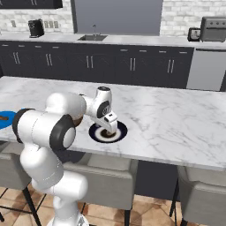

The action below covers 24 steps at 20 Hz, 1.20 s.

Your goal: Pick the chicken drumstick and garlic from their plates and place them in the bowl. Then put the bowl in the fridge.

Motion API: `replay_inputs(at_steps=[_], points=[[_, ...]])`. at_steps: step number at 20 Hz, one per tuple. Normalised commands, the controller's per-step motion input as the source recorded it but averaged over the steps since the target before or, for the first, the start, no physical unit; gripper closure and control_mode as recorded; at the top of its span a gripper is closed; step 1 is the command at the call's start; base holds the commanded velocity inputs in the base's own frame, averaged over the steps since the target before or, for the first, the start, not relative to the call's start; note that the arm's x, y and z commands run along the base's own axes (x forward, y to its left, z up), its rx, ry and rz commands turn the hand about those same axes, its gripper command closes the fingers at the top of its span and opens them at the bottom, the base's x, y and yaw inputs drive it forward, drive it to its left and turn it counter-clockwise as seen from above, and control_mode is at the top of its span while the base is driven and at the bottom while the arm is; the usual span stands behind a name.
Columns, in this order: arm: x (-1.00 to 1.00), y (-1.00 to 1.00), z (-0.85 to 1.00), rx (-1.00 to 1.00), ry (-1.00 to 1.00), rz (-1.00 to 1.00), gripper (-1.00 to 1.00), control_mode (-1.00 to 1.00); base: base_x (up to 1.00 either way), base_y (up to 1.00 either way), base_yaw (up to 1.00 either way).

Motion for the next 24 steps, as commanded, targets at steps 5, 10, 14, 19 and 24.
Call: replay_inputs(at_steps=[5,10,14,19,24], points=[[0.36,-0.04,-0.32,0.00,0.03,0.00,-1.00,-1.00,0.00,0.00,0.00],[0.24,-0.13,-0.33,0.00,0.00,0.00,-1.00,-1.00,0.00,0.00,0.00],[0.21,-0.17,-0.22,0.00,0.00,0.00,-1.00,-1.00,0.00,0.00,0.00],[0.23,-0.14,-0.24,0.00,0.00,0.00,-1.00,-1.00,0.00,0.00,0.00],[0.30,-0.01,-0.22,0.00,0.00,0.00,-1.00,-1.00,0.00,0.00,0.00]])
